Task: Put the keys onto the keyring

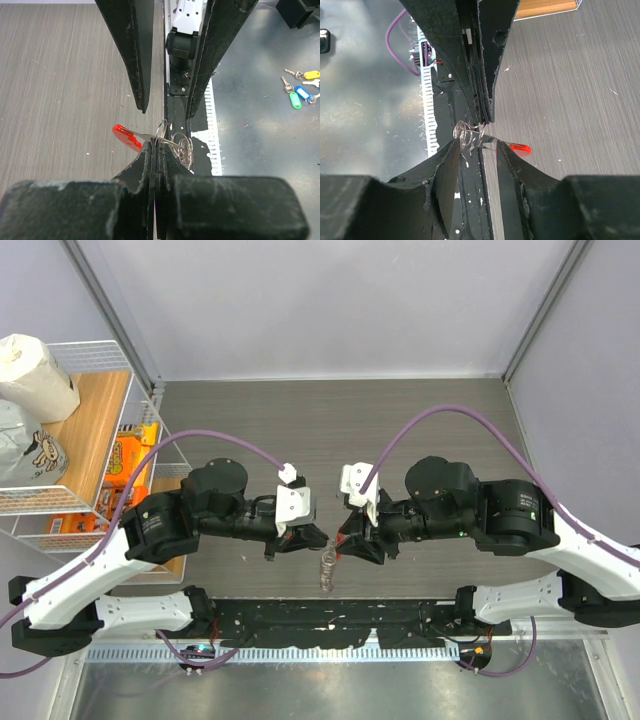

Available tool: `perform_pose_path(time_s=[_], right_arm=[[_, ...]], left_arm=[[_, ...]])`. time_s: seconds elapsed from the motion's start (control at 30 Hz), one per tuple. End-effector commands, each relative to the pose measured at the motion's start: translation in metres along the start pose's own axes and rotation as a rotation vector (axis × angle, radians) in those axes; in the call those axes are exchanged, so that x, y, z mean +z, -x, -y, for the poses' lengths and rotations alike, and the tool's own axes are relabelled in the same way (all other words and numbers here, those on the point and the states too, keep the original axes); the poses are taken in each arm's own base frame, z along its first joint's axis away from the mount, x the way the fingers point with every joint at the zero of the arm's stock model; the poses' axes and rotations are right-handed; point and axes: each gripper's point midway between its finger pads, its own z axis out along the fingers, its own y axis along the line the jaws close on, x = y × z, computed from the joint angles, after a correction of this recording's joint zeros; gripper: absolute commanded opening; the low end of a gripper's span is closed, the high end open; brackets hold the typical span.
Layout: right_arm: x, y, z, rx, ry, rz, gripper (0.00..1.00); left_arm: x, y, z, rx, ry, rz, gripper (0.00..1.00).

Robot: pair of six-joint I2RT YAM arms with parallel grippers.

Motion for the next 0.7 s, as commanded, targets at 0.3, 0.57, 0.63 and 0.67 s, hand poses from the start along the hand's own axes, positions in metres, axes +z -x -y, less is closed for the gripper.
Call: perform_pose_path(time_s=[0.3, 0.57, 0.63, 0.67], right_arm=[[0.005, 0.007, 0.001, -0.022, -0.001, 0.026, 0.41], [0.013, 0.004, 0.001, -0.021, 0.003, 0.011, 0.41], [0.016, 0.003, 0.002, -0.021, 0.001, 0.006, 0.41], [0.017, 0.003, 0.002, -0.02, 0.0, 0.006, 0.41]], left_arm=[[-0.015, 0.025, 0.003, 0.049, 0.008, 0.075, 0.0], [-0.018, 0.028, 0.004, 0.051, 0.007, 0.087, 0.0], [-0.019, 0.029, 0.005, 0.053, 0.006, 0.091, 0.0], [-0.019, 0.029, 0.005, 0.051, 0.005, 0.092, 0.0]])
